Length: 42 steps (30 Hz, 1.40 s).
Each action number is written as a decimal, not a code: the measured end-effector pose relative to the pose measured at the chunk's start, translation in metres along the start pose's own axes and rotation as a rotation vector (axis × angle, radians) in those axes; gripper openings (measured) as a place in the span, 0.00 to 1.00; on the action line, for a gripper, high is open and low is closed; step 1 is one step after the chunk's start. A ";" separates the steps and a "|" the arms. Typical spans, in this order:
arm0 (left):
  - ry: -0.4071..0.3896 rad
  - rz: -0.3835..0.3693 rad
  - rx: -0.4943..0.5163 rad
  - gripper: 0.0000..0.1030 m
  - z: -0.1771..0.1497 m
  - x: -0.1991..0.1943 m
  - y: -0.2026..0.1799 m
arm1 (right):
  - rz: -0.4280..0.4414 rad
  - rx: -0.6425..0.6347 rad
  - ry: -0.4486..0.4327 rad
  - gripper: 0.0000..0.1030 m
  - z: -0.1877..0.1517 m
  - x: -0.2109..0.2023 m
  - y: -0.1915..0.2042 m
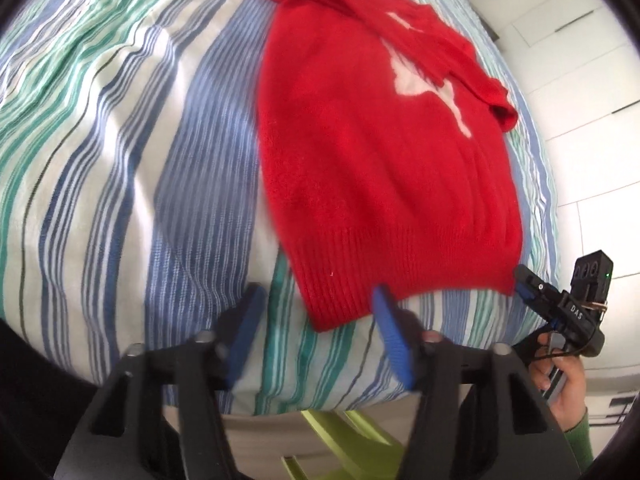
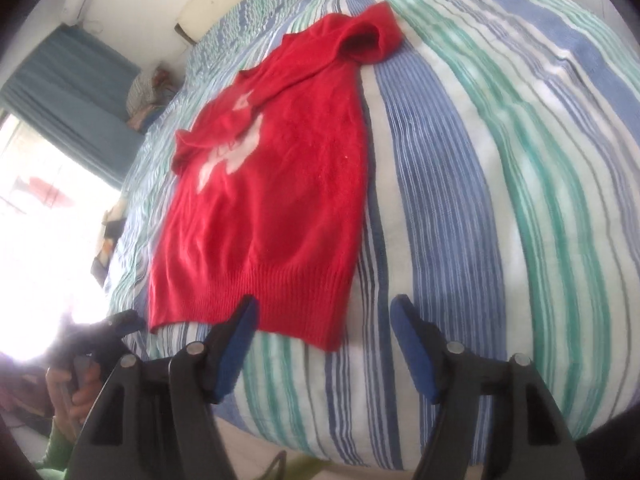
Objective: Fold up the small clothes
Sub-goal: 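Lower both grippers onto the sweater hem corners, then grasp the hem with the left gripper while the right gripper grasps the hem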
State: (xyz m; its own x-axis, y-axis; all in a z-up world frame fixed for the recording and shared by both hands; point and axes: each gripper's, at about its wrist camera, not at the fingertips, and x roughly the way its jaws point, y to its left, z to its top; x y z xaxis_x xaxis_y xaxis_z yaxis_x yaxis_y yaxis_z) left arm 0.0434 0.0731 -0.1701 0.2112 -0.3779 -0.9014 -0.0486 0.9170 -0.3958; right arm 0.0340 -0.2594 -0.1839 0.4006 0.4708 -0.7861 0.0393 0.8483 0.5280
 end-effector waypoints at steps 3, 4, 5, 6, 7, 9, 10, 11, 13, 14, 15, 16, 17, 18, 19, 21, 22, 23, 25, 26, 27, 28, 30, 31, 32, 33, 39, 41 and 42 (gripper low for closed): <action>0.017 0.030 -0.002 0.02 -0.001 0.002 -0.001 | 0.048 -0.009 0.063 0.06 0.004 0.031 0.005; 0.002 0.048 0.009 0.02 -0.002 -0.006 -0.002 | 0.004 -0.032 0.074 0.06 0.004 0.030 0.010; -0.018 0.082 0.024 0.02 -0.003 -0.017 -0.003 | -0.018 -0.047 0.066 0.06 0.003 0.023 0.014; -0.037 0.113 0.038 0.02 -0.005 -0.027 -0.002 | -0.057 -0.070 0.057 0.05 0.002 0.012 0.019; -0.052 0.133 0.049 0.02 -0.006 -0.037 -0.001 | -0.102 -0.095 0.043 0.05 0.000 -0.003 0.024; -0.068 0.148 0.063 0.02 -0.008 -0.051 0.000 | -0.122 -0.100 0.016 0.05 0.000 -0.032 0.030; -0.068 0.169 0.077 0.02 -0.009 -0.054 -0.001 | -0.123 -0.092 0.006 0.05 -0.001 -0.045 0.033; -0.068 0.209 0.097 0.02 -0.011 -0.054 -0.004 | -0.126 -0.088 0.000 0.05 -0.002 -0.054 0.036; -0.061 0.307 0.144 0.02 -0.012 -0.044 -0.004 | -0.150 -0.096 0.007 0.03 -0.008 -0.058 0.043; -0.043 0.329 0.141 0.02 -0.011 -0.034 0.000 | -0.170 -0.109 0.018 0.03 -0.012 -0.054 0.045; -0.017 0.333 0.116 0.02 -0.009 -0.023 0.005 | -0.191 -0.118 0.036 0.03 -0.016 -0.046 0.044; 0.002 0.334 0.092 0.02 -0.008 -0.011 0.010 | -0.213 -0.116 0.055 0.03 -0.021 -0.035 0.038; 0.005 0.349 0.086 0.02 -0.006 -0.002 0.013 | -0.222 -0.092 0.073 0.03 -0.026 -0.025 0.025; 0.002 0.364 0.085 0.02 -0.006 0.004 0.014 | -0.219 -0.054 0.096 0.03 -0.029 -0.011 0.014; -0.002 0.374 0.084 0.02 -0.004 0.008 0.014 | -0.221 -0.027 0.116 0.03 -0.031 0.002 0.005; -0.009 0.395 0.095 0.02 -0.003 0.011 0.013 | -0.233 -0.026 0.118 0.03 -0.035 0.018 -0.004; -0.012 0.404 0.103 0.02 -0.003 0.013 0.013 | -0.238 -0.031 0.117 0.03 -0.034 0.022 -0.003; -0.016 0.411 0.110 0.02 -0.002 0.016 0.013 | -0.243 -0.036 0.114 0.03 -0.033 0.023 -0.002; -0.020 0.422 0.121 0.02 -0.002 0.019 0.012 | -0.244 -0.041 0.114 0.03 -0.032 0.024 -0.001; -0.022 0.425 0.125 0.02 -0.002 0.023 0.009 | -0.241 -0.040 0.112 0.02 -0.033 0.024 -0.002; -0.024 0.428 0.127 0.02 -0.005 0.025 0.006 | -0.236 -0.037 0.110 0.01 -0.033 0.024 -0.004; -0.026 0.431 0.130 0.02 -0.005 0.026 0.006 | -0.227 -0.032 0.107 0.01 -0.032 0.025 -0.005; -0.031 0.440 0.139 0.02 -0.005 0.032 0.003 | -0.218 -0.026 0.103 0.01 -0.034 0.024 -0.007; -0.032 0.449 0.145 0.02 -0.006 0.032 0.001 | -0.216 -0.028 0.099 0.01 -0.034 0.024 -0.007; -0.034 0.456 0.151 0.03 -0.006 0.033 0.001 | -0.216 -0.028 0.096 0.01 -0.035 0.024 -0.006; -0.036 0.464 0.155 0.03 -0.008 0.035 -0.004 | -0.214 -0.028 0.091 0.01 -0.036 0.022 -0.007; -0.044 0.482 0.166 0.03 -0.015 0.041 -0.013 | -0.210 -0.020 0.083 0.02 -0.041 0.016 -0.012; -0.047 0.481 0.164 0.03 -0.015 0.042 -0.010 | -0.211 -0.021 0.083 0.02 -0.041 0.016 -0.012; -0.047 0.483 0.163 0.03 -0.014 0.044 -0.011 | -0.212 -0.022 0.082 0.02 -0.042 0.015 -0.012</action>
State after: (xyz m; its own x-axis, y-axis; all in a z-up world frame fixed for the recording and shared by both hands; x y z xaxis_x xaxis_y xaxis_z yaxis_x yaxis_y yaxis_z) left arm 0.0395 0.0447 -0.2079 0.2459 0.0963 -0.9645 0.0009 0.9950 0.0996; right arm 0.0014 -0.2521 -0.2154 0.3100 0.2987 -0.9026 0.0945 0.9350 0.3419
